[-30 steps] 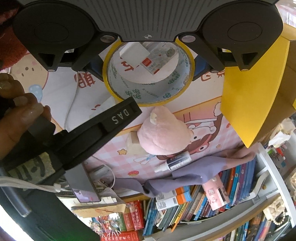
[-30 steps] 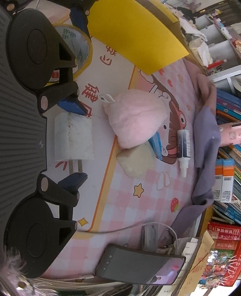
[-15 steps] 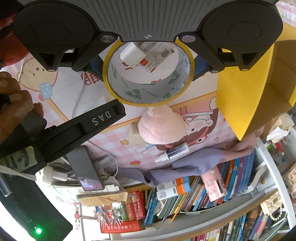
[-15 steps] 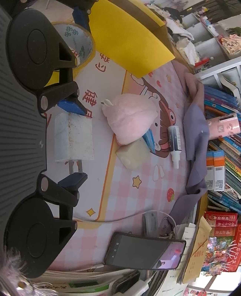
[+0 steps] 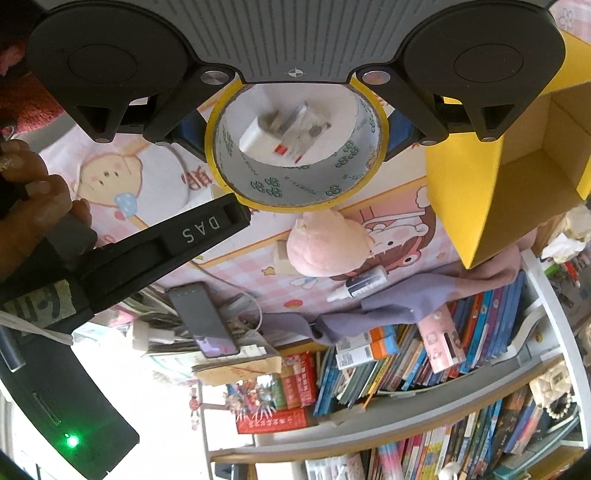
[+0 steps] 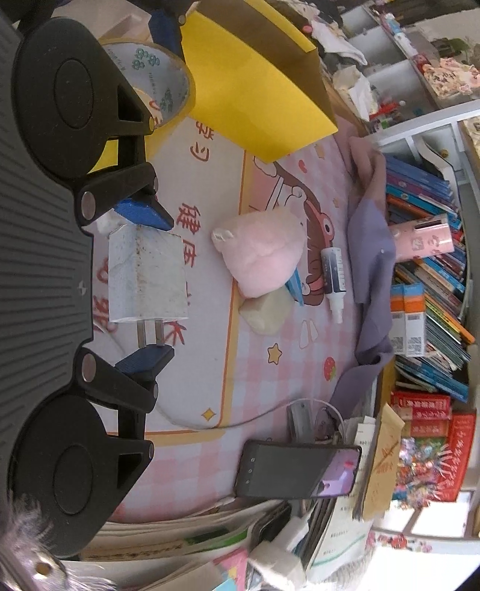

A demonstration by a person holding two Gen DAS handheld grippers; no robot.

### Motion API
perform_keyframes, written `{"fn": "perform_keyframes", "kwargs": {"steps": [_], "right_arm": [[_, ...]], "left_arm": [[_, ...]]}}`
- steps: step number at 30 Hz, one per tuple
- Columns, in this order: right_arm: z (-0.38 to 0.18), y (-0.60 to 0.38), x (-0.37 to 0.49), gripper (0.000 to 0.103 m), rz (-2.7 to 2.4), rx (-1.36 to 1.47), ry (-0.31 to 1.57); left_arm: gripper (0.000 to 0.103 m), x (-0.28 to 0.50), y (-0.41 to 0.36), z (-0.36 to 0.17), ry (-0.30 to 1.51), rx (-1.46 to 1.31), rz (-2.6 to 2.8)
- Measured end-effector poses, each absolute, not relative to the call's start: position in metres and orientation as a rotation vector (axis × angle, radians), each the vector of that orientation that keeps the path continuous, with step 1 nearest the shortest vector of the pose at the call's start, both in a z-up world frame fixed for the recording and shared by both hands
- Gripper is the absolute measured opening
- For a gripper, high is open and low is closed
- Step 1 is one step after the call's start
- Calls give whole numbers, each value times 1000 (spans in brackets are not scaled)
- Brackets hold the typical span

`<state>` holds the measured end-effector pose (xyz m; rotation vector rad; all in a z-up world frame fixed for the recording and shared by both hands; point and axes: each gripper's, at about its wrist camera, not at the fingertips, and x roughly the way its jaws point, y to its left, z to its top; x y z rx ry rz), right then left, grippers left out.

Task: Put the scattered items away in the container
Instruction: 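Lift the tape roll with the left tool while the right tool lifts the charger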

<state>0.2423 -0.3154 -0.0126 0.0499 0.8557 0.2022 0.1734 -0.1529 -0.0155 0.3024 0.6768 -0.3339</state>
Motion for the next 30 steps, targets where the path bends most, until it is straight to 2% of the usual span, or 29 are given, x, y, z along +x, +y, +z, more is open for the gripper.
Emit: {"fn": "perform_keyframes", "kwargs": {"steps": [16, 30], "right_arm": [[-2, -225, 130, 65, 104, 51, 808], [1, -151, 84, 65, 196, 53, 791]], "left_arm": [[93, 77, -61, -2, 624, 323, -373], [93, 30, 17, 3, 659, 257, -208]]}}
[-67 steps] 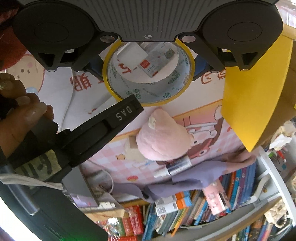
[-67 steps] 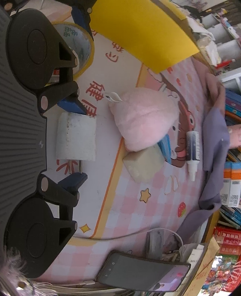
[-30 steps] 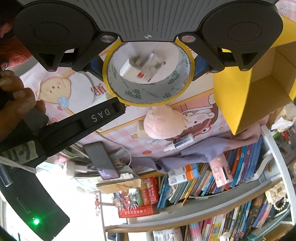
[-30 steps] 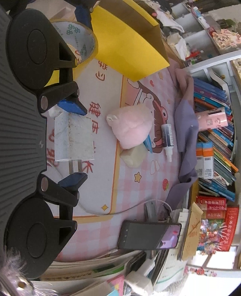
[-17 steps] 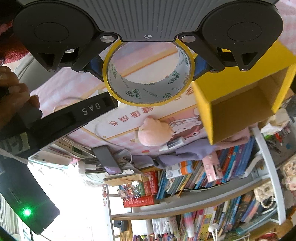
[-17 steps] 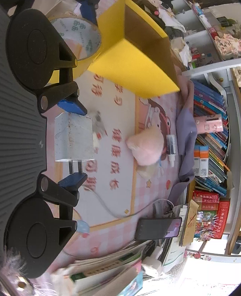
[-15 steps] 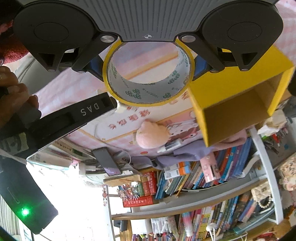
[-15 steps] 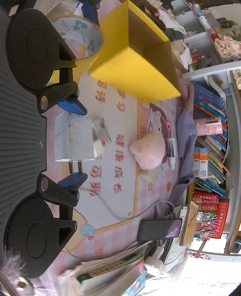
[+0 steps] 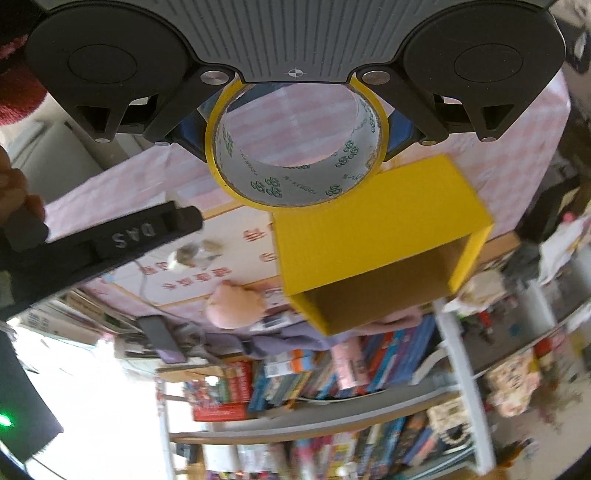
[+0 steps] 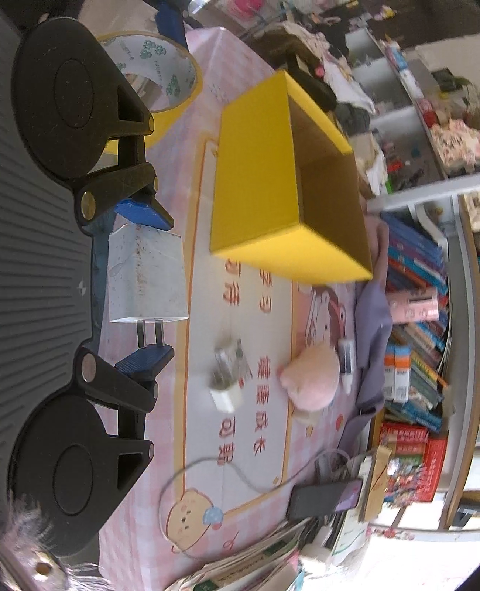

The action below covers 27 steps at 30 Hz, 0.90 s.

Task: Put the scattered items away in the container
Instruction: 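Lift the tape roll with the left tool while the right tool lifts the charger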

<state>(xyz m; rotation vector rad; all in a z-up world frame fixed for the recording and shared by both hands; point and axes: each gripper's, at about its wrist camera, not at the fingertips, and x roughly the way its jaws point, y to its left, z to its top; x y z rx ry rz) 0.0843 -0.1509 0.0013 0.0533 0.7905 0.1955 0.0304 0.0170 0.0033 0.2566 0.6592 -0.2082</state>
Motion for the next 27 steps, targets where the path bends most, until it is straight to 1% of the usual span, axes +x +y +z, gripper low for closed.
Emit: {"fn": "perform_keyframes", "kwargs": {"steps": [11, 27], "right_arm": [[4, -119, 74, 65, 293, -18, 794], [6, -97, 65, 65, 380, -71, 796]], "left_arm": [[93, 20, 52, 2, 679, 168, -95], [93, 19, 65, 0, 684, 148, -73]]}}
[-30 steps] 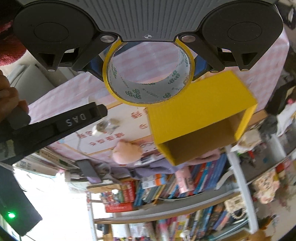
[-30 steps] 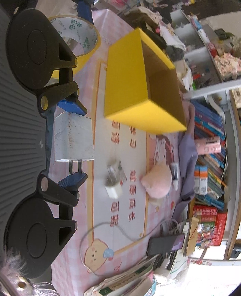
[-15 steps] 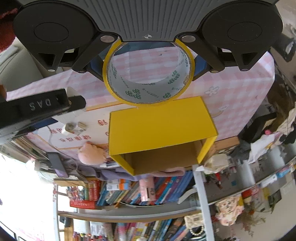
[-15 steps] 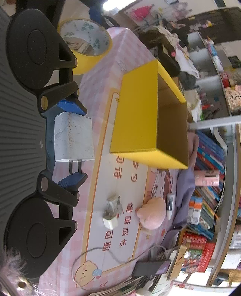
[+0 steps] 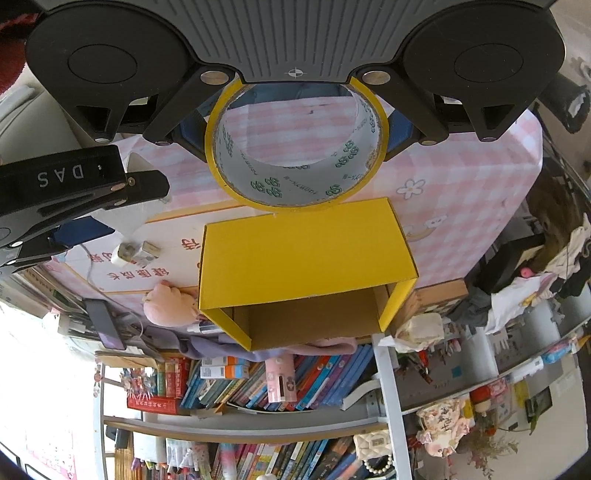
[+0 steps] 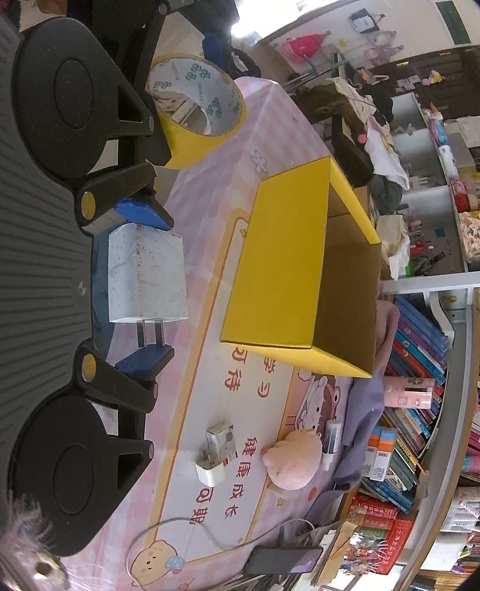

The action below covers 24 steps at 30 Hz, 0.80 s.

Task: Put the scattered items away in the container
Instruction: 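Lift the tape roll with the left tool while the right tool lifts the charger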

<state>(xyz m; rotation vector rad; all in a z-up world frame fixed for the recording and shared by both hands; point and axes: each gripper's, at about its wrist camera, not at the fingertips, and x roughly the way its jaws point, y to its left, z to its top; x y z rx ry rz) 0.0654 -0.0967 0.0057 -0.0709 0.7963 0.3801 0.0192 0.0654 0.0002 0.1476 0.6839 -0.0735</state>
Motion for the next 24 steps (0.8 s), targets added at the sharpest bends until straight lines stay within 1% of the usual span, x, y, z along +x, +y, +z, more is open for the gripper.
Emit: {"fn": "perform_keyframes", "kwargs": {"steps": [24], "right_arm": [[3, -71, 63, 65, 447, -126, 816]], "left_arm": [[93, 16, 100, -3, 694, 92, -6]]}}
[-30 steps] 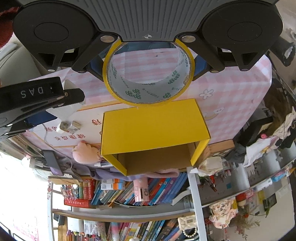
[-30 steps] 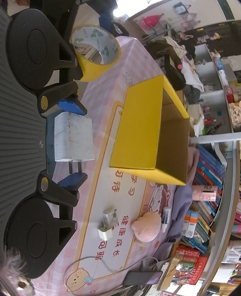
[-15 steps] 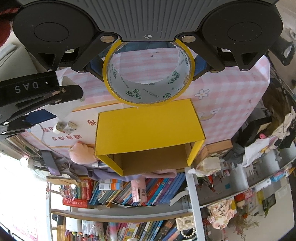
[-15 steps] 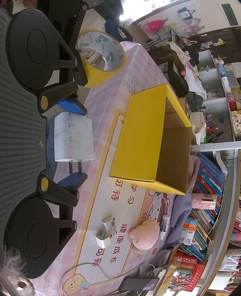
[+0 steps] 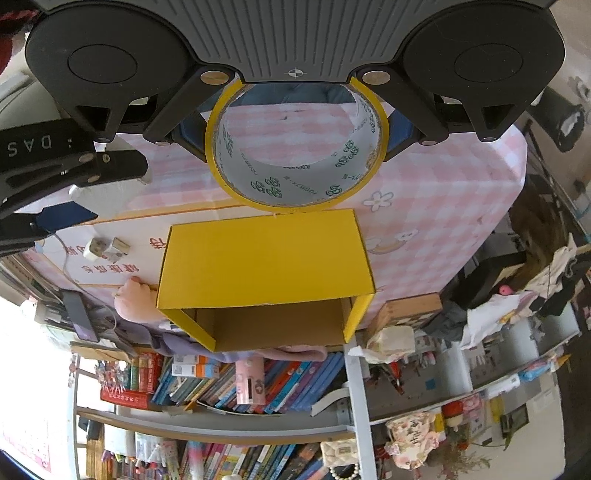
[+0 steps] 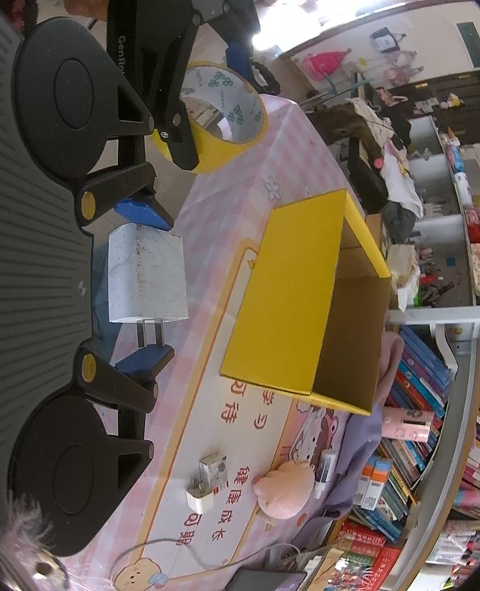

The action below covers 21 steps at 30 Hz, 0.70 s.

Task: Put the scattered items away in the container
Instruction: 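Lift the tape roll with the left tool while the right tool lifts the charger, then lower the tape roll and charger into the yellow box and open both tools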

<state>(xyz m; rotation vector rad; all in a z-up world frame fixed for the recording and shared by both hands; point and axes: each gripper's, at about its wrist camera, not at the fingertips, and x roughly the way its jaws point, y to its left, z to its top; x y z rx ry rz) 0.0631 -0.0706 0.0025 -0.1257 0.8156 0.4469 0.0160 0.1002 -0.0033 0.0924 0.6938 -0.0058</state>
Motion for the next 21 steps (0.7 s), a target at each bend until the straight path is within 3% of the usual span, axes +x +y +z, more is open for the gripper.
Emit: {"fn": "perform_keyframes", "kwargs": {"steps": [21], "right_arm": [[32, -61, 92, 65, 479, -192, 694]], "left_arm": [[93, 40, 115, 38, 594, 115, -20]]}}
